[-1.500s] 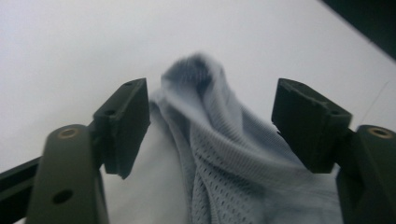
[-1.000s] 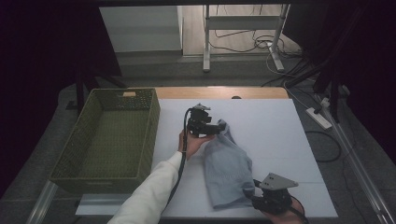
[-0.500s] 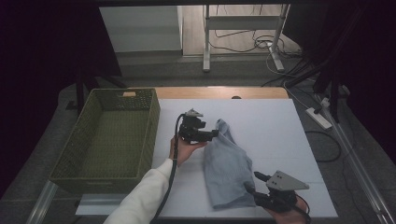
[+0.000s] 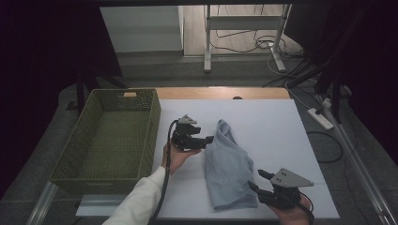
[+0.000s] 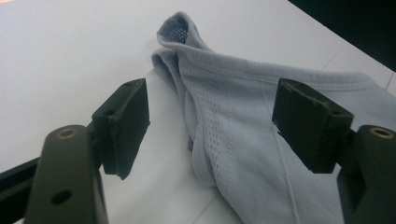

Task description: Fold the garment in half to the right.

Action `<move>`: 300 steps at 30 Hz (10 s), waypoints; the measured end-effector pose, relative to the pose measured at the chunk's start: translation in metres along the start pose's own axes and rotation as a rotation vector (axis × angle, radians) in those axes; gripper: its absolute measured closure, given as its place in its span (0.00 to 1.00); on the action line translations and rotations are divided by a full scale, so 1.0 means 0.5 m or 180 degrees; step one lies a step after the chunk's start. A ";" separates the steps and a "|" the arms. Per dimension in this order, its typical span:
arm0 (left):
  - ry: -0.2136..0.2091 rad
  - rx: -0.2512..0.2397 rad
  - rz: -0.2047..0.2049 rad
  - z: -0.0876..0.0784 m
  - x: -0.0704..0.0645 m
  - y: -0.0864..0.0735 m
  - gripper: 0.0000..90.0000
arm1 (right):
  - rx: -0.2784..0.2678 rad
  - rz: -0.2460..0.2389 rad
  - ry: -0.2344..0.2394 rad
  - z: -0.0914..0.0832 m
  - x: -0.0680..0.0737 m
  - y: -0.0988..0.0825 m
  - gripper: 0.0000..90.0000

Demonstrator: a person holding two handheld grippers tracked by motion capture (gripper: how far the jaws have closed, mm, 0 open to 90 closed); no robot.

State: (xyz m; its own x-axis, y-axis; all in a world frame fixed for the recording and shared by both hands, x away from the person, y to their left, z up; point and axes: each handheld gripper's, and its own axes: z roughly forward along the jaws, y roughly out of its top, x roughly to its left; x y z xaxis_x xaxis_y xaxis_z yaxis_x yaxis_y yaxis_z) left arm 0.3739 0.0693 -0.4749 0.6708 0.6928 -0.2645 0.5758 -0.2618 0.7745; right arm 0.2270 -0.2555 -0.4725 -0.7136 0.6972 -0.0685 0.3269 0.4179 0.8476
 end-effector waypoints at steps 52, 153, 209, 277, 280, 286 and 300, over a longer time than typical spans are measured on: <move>-0.0063 0.0042 0.0121 -0.083 -0.032 -0.066 0.31 | -0.0036 0.0114 -0.0181 0.106 -0.071 0.106 0.50; -0.0051 0.0117 0.0064 -0.075 -0.016 -0.075 0.31 | 0.1022 0.0194 -0.0276 0.279 -0.166 0.079 0.63; -0.0009 0.0102 0.0050 -0.084 -0.007 -0.076 0.30 | 0.0771 0.0358 -0.0217 0.352 -0.196 0.157 0.63; 0.0047 0.0118 0.0037 -0.091 -0.007 -0.087 0.29 | 0.0218 -0.0078 -0.0054 0.387 -0.196 0.158 0.90; 0.0039 0.0121 0.0028 -0.091 -0.006 -0.088 0.29 | 0.0186 -0.0083 -0.0033 0.383 -0.195 0.165 0.90; 0.0035 0.0137 0.0058 -0.086 -0.013 -0.088 0.29 | 0.0396 -0.0003 0.0025 0.401 -0.203 0.147 0.90; 0.0025 0.0162 0.0070 -0.082 -0.014 -0.089 0.29 | 0.0641 0.0258 -0.0058 0.413 -0.214 0.130 0.71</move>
State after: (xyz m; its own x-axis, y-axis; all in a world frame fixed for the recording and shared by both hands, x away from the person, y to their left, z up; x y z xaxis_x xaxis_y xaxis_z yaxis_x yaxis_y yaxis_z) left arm 0.3247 0.1037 -0.4841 0.6800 0.6918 -0.2430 0.5840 -0.3107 0.7499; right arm 0.4525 -0.1824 -0.5189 -0.6692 0.7429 -0.0154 0.5013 0.4667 0.7286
